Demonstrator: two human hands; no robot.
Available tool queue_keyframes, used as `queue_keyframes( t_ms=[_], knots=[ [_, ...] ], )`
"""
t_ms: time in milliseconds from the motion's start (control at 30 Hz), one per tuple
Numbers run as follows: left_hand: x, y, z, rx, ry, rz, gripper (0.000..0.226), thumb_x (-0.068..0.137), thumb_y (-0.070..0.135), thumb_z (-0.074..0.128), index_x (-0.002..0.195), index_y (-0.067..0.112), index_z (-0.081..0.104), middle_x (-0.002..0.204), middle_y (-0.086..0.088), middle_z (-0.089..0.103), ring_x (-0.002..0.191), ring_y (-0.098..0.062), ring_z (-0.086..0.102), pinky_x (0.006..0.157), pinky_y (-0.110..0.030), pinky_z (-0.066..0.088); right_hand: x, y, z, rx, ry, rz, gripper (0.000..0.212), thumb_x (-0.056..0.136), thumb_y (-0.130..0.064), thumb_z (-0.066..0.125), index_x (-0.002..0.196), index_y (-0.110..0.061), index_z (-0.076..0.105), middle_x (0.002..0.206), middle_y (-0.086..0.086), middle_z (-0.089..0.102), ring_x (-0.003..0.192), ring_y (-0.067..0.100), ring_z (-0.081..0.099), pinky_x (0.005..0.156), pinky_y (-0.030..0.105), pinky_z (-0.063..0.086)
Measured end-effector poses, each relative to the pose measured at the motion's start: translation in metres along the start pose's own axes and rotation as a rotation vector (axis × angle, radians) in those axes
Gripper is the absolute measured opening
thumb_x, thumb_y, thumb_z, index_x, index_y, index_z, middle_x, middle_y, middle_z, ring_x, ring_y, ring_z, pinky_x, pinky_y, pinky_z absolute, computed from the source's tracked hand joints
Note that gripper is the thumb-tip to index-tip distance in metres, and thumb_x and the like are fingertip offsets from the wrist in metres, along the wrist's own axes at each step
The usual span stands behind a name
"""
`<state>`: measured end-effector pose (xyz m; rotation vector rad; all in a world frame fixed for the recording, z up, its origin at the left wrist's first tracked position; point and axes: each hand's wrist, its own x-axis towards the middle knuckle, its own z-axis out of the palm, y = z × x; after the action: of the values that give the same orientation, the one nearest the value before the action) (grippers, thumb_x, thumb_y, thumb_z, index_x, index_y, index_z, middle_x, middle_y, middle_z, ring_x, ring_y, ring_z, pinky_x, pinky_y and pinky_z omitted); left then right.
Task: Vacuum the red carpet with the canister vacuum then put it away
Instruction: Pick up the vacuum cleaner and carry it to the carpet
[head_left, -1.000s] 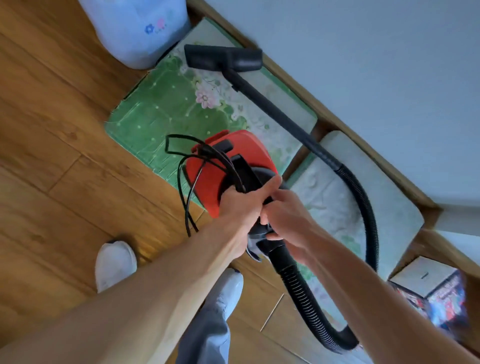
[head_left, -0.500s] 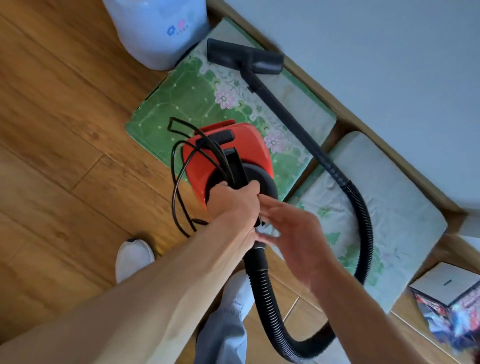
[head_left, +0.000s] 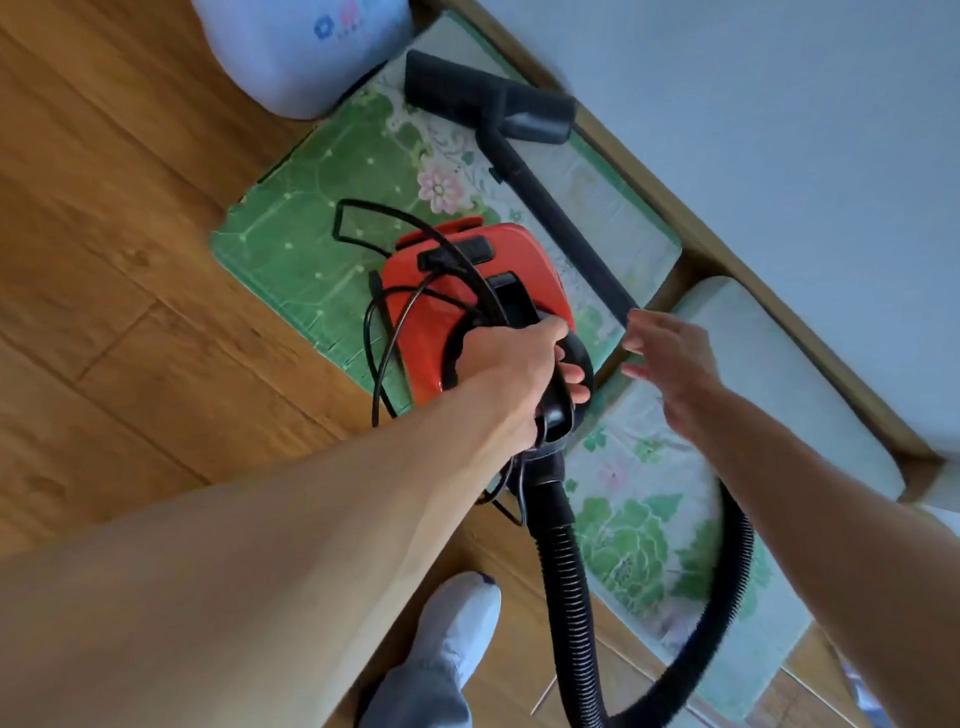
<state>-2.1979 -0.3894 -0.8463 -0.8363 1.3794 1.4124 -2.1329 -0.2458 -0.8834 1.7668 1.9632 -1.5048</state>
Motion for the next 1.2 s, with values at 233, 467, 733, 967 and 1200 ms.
queue_keyframes(
  t_ms=[233,467,733,967,1200],
  knots=[
    [0.021,0.001,0.003,0.080,-0.057,0.023,0.016,0.081,0.014,0.071,0.084,-0.001,0.065,0.050,-0.013,0.065,0.038,-0.028,0.062,0.042,-0.030,0.053,0.074,0.025,0.029,-0.364,0.049,-0.075,0.057,0.082,-0.010,0.061,0.137,-0.018,0.049,0.108,0.001,0.053,0.069,0.006,0.048,0.057,0.021,0.037],
    [0.026,-0.003,0.004,0.071,-0.120,0.017,0.014,0.080,0.013,0.071,0.082,0.002,0.063,0.047,-0.012,0.063,0.037,-0.027,0.061,0.041,-0.030,0.052,0.118,0.044,0.039,-0.754,0.094,0.004,0.070,0.083,-0.014,0.057,0.147,-0.021,0.029,0.142,0.011,0.034,0.133,0.033,0.025,0.109,0.049,0.032],
    [0.028,-0.002,-0.002,0.126,-0.141,0.020,0.033,0.073,0.017,0.073,0.099,-0.002,0.067,0.058,-0.014,0.070,0.047,-0.031,0.069,0.054,-0.043,0.061,0.086,0.075,0.055,-0.774,-0.101,0.034,0.042,0.089,-0.038,0.040,0.123,-0.013,0.042,0.126,0.019,0.053,0.113,0.040,0.053,0.101,0.057,0.040],
    [0.015,0.005,-0.004,0.152,-0.107,0.015,0.017,0.082,0.016,0.073,0.081,0.002,0.063,0.051,-0.013,0.064,0.041,-0.028,0.064,0.043,-0.033,0.056,0.027,0.047,0.020,-0.712,-0.040,-0.122,0.028,0.084,-0.034,0.059,0.102,-0.013,0.055,0.088,0.007,0.063,0.075,0.025,0.060,0.061,0.038,0.050],
    [-0.008,0.007,-0.025,0.207,-0.029,0.033,0.021,0.088,0.018,0.073,0.081,0.005,0.058,0.064,-0.014,0.064,0.047,-0.028,0.065,0.047,-0.038,0.059,-0.053,0.004,-0.024,-0.406,-0.402,0.061,0.033,0.087,-0.015,0.069,0.116,-0.020,0.054,0.095,0.012,0.069,0.056,0.022,0.065,0.053,0.032,0.056]
  ],
)
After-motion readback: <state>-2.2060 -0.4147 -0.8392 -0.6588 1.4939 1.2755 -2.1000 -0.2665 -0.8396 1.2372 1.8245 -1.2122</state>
